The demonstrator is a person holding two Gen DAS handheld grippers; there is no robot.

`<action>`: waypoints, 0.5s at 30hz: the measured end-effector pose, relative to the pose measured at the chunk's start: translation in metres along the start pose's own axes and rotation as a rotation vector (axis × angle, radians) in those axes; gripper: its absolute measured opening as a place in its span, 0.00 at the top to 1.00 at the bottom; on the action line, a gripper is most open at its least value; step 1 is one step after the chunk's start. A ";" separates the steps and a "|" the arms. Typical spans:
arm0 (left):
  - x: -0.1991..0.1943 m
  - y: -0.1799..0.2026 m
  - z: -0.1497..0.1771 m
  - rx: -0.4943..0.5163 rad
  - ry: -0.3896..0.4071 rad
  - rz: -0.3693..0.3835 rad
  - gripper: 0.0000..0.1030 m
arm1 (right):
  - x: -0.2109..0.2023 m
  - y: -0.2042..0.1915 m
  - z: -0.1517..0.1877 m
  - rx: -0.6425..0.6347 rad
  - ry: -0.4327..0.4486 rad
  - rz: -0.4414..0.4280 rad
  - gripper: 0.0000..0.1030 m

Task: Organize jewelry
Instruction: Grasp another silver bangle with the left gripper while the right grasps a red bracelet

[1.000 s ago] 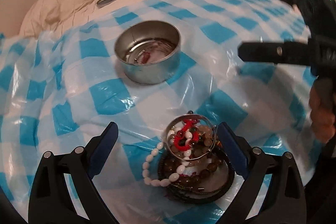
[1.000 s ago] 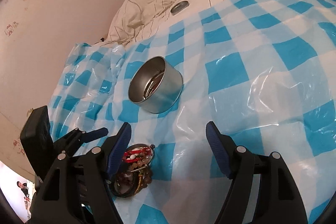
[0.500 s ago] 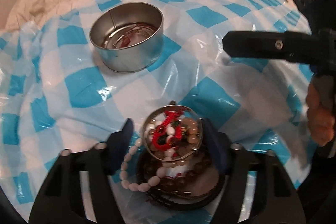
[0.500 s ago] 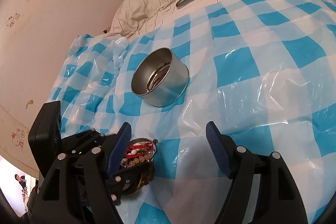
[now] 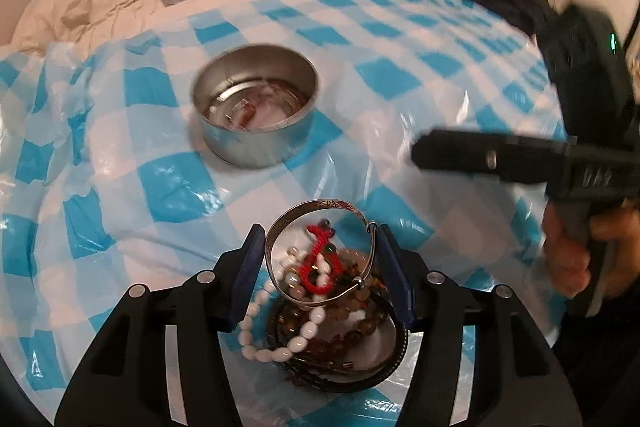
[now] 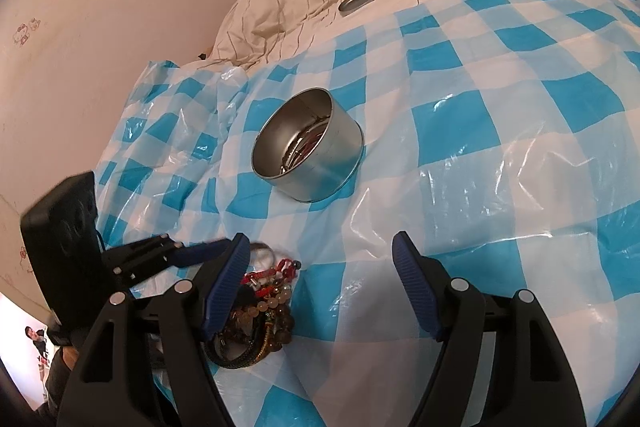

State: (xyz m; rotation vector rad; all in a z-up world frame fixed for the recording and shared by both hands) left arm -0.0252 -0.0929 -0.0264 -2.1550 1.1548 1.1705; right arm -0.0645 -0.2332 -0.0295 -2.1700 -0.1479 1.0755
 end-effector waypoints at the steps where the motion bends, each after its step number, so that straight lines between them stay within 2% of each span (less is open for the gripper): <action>1: -0.005 -0.008 -0.001 -0.029 0.017 -0.007 0.48 | 0.001 -0.001 0.001 -0.004 -0.004 -0.003 0.31; 5: -0.024 -0.043 -0.002 -0.145 0.075 -0.046 0.48 | 0.009 -0.023 0.013 -0.108 -0.039 -0.030 0.31; 10: -0.035 -0.063 -0.002 -0.225 0.111 -0.064 0.48 | 0.029 -0.056 0.037 -0.277 -0.085 -0.044 0.32; 11: -0.035 -0.064 -0.002 -0.227 0.112 -0.066 0.48 | 0.034 -0.060 0.041 -0.302 -0.091 -0.038 0.33; 13: -0.034 -0.063 -0.002 -0.227 0.110 -0.066 0.48 | 0.044 -0.064 0.049 -0.326 -0.120 -0.035 0.44; 15: -0.034 -0.062 -0.003 -0.225 0.110 -0.065 0.48 | 0.052 -0.064 0.055 -0.337 -0.144 -0.027 0.51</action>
Point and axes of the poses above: each gripper's, at about its wrist camera, not at the fingertips, and x roughly the way its jaws point, y to its right, z to its underside, the point moved 5 cm from there along x, roughly the way its jaws point, and after that the axes turned 11 degrees about x, right-handed, at the moved point
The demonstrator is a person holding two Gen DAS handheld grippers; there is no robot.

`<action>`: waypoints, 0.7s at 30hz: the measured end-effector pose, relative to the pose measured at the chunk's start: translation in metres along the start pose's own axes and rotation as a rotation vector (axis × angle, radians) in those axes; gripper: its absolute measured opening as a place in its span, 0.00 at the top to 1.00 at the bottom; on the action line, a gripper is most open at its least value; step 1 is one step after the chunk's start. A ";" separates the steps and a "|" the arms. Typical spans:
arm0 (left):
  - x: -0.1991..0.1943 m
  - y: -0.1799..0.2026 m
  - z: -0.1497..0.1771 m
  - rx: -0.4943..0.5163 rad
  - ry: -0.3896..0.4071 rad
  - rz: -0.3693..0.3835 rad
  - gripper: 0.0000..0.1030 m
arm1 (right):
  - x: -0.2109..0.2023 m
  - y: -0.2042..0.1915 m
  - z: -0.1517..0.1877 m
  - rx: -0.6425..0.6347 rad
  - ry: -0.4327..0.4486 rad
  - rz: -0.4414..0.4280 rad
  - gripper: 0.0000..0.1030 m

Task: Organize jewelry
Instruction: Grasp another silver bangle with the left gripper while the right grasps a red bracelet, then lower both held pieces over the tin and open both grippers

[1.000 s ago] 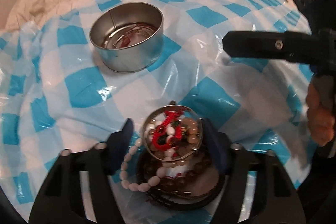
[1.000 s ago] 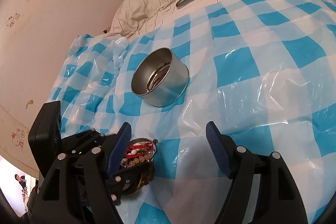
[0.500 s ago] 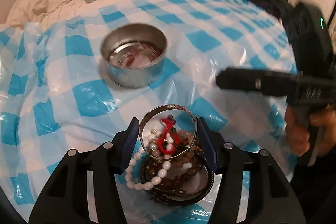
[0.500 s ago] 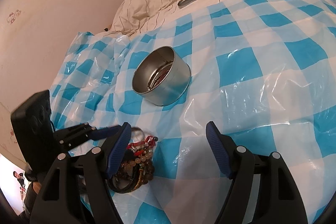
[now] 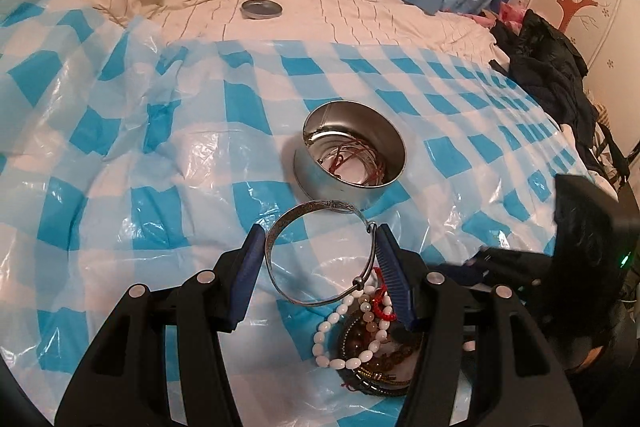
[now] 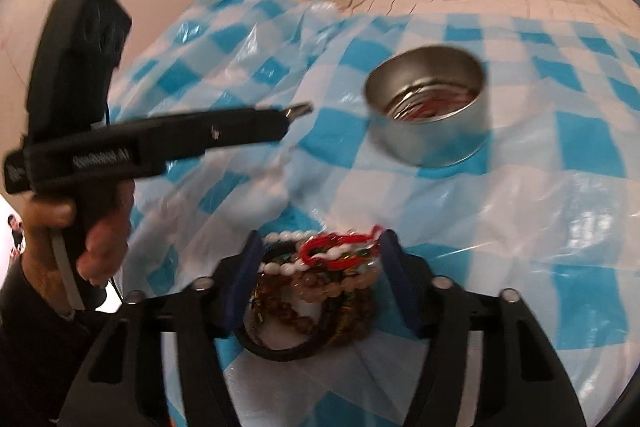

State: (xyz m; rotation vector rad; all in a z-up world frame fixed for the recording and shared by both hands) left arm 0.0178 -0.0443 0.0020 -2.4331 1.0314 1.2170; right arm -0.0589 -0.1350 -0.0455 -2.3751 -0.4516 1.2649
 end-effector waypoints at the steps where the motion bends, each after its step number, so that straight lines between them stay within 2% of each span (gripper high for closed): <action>1: 0.000 0.000 0.000 0.000 0.001 0.001 0.48 | 0.003 0.000 0.002 -0.007 -0.011 0.003 0.60; 3: -0.001 -0.001 0.001 -0.001 0.004 0.002 0.48 | 0.006 0.001 0.003 -0.011 -0.022 0.016 0.74; 6: -0.002 -0.001 0.001 -0.007 0.007 -0.001 0.48 | 0.003 0.002 0.003 -0.005 -0.020 0.010 0.86; 13: -0.003 -0.001 -0.003 -0.015 0.017 -0.005 0.48 | -0.014 0.013 -0.008 0.123 0.017 -0.127 0.87; 21: -0.001 0.005 -0.012 -0.017 0.035 0.000 0.48 | -0.053 0.038 -0.030 0.339 0.130 -0.364 0.87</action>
Point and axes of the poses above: each gripper's, at about its wrist camera, not at the fingertips, and x roughly the way its jaws point, y to its right, z to its underside, the point moved 5 cm from there along x, roughly the way its jaws point, and after that the axes turned 11 degrees about x, right-handed, at the moved point
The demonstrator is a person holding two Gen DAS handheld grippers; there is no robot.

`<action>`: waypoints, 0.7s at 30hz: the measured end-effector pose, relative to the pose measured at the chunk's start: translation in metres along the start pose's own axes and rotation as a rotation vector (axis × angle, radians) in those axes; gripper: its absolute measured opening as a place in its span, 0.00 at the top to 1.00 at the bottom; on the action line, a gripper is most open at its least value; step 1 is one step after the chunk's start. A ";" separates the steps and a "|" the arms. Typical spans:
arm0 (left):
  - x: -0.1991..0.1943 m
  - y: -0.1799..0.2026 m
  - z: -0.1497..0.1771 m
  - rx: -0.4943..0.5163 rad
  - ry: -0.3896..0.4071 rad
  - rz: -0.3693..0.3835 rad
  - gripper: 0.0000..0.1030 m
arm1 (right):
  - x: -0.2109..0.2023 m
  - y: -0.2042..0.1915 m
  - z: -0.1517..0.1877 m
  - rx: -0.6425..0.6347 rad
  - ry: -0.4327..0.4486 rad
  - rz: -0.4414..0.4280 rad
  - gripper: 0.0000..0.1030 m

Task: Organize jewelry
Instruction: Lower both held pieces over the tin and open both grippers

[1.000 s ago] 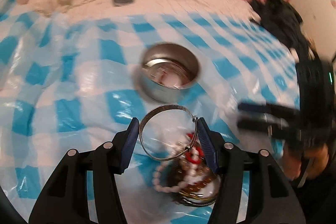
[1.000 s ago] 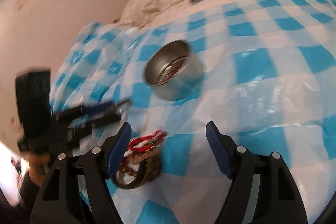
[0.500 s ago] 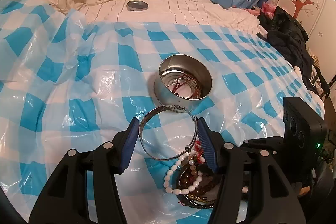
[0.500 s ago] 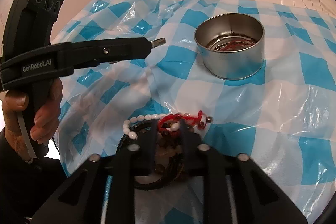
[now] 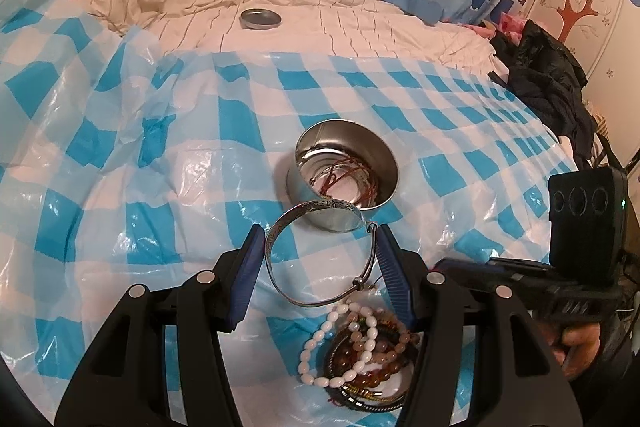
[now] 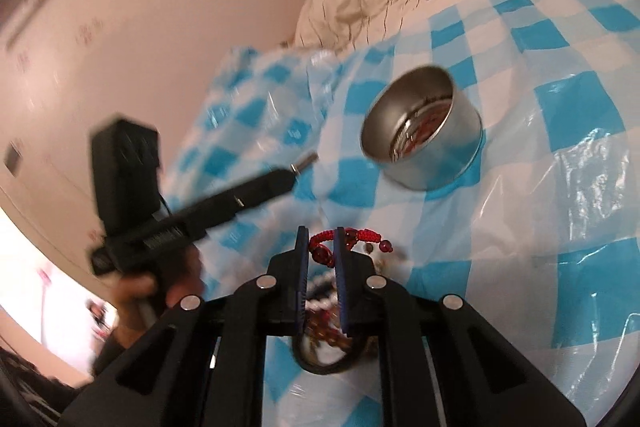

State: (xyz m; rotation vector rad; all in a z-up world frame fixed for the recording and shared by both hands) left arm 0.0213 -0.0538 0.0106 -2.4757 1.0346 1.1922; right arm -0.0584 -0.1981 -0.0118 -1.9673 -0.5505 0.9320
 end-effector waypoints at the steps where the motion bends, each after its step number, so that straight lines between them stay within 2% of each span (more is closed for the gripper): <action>1: 0.001 0.001 -0.001 0.001 0.001 0.000 0.48 | -0.003 0.000 -0.002 0.011 0.008 -0.016 0.87; 8: 0.013 0.016 -0.016 0.014 0.011 0.003 0.48 | -0.029 -0.006 -0.021 0.071 0.086 -0.112 0.87; 14: 0.032 0.028 -0.030 0.007 0.016 0.002 0.48 | -0.046 -0.003 -0.034 0.112 0.135 -0.144 0.87; 18: 0.047 0.028 -0.042 -0.024 0.031 -0.020 0.48 | -0.050 -0.002 -0.043 0.125 0.148 -0.147 0.87; 21: 0.063 0.017 -0.053 -0.091 0.057 -0.035 0.47 | -0.049 0.000 -0.057 0.144 0.156 -0.156 0.87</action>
Point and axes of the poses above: each gripper's, at about its wrist camera, not at the fingertips, and x roughly the way its jaws point, y to its right, z to its underside, the point moved 5 cm from there along x, roughly the way its jaws point, and after that the axes turned 11 degrees about x, right-handed, at the moved point
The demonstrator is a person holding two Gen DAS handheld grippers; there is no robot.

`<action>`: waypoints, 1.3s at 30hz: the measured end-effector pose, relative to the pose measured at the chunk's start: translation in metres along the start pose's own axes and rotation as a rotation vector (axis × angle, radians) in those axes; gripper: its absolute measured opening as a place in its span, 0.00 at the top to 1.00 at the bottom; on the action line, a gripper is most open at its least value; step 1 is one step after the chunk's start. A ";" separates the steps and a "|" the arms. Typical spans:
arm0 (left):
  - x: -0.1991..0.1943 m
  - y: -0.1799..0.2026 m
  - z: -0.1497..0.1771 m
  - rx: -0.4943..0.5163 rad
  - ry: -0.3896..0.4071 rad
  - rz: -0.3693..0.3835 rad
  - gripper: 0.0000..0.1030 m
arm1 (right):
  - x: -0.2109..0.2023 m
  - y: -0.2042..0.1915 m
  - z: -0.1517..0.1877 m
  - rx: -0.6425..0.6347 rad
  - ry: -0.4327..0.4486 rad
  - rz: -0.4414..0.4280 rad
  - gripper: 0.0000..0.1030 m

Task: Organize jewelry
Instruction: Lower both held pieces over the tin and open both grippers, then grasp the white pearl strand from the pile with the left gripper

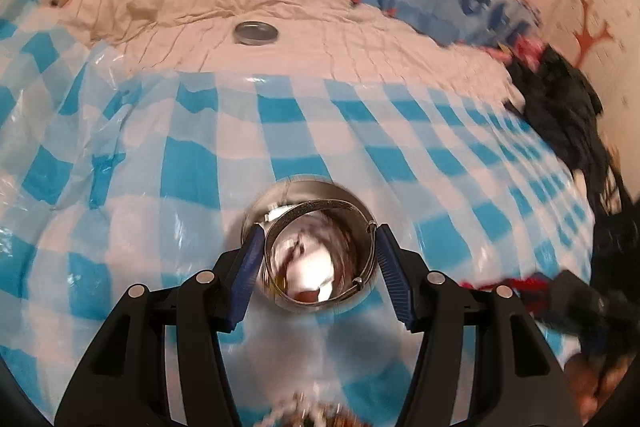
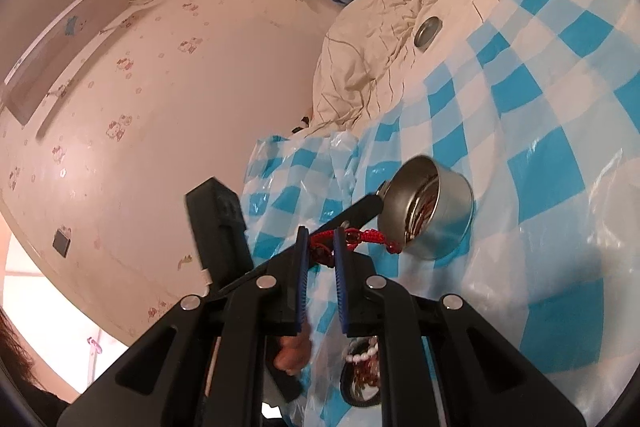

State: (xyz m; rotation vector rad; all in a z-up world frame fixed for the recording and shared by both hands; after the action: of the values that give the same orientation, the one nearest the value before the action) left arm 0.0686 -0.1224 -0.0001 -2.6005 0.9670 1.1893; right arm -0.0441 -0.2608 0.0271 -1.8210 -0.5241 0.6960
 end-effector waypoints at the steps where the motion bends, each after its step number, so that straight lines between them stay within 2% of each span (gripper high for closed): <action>1: 0.007 -0.004 -0.002 -0.032 -0.002 0.016 0.46 | 0.003 -0.001 -0.006 0.003 0.002 -0.004 0.87; 5: 0.015 -0.014 -0.002 -0.131 -0.005 0.057 0.36 | 0.022 0.000 -0.020 0.004 -0.016 0.003 0.87; 8: 0.004 -0.025 -0.005 -0.164 0.025 0.022 0.33 | 0.045 0.008 -0.023 0.037 -0.054 -0.006 0.87; 9: -0.004 -0.033 -0.004 -0.196 0.044 0.003 0.32 | 0.052 0.011 -0.024 0.049 -0.063 -0.002 0.85; 10: -0.008 -0.039 -0.004 -0.218 0.055 -0.005 0.29 | 0.059 0.019 -0.026 0.051 -0.062 0.050 0.78; 12: -0.017 -0.054 -0.001 -0.264 0.067 -0.026 0.26 | 0.063 0.030 -0.030 0.047 -0.025 0.163 0.55; 14: -0.023 -0.062 0.002 -0.265 0.059 -0.053 0.25 | 0.058 0.038 -0.032 0.060 -0.012 0.202 0.55; 18: -0.031 -0.067 0.009 -0.217 0.027 -0.130 0.21 | 0.036 0.039 -0.025 0.022 0.004 0.283 0.54; 22: -0.040 -0.060 0.022 -0.145 -0.007 -0.186 0.19 | 0.014 0.038 0.004 -0.055 -0.003 0.376 0.42; 25: -0.045 -0.049 0.032 -0.049 -0.029 -0.260 0.18 | 0.007 0.050 0.024 -0.042 -0.019 0.421 0.31; 28: -0.052 -0.038 0.038 0.050 -0.038 -0.341 0.16 | 0.014 0.066 0.029 0.043 -0.061 0.405 0.31; 31: -0.056 -0.031 0.041 0.112 -0.042 -0.384 0.15 | 0.018 0.064 0.032 0.035 -0.069 0.402 0.30; 39: -0.061 -0.024 0.040 0.157 -0.035 -0.415 0.14 | 0.026 0.062 0.039 -0.001 -0.095 0.436 0.25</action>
State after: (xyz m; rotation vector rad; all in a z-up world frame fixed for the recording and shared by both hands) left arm 0.0278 -0.0582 0.0126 -2.4776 0.4570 1.0018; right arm -0.0501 -0.2380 -0.0475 -1.9293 -0.1847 1.0796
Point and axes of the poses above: each gripper's, at about its wrist camera, not at the fingertips, and x roughly the way its jaws point, y to its right, z to its underside, the point moved 5 cm from there along x, roughly the way its jaws point, and after that the axes turned 11 degrees about x, right-handed, at the moved point
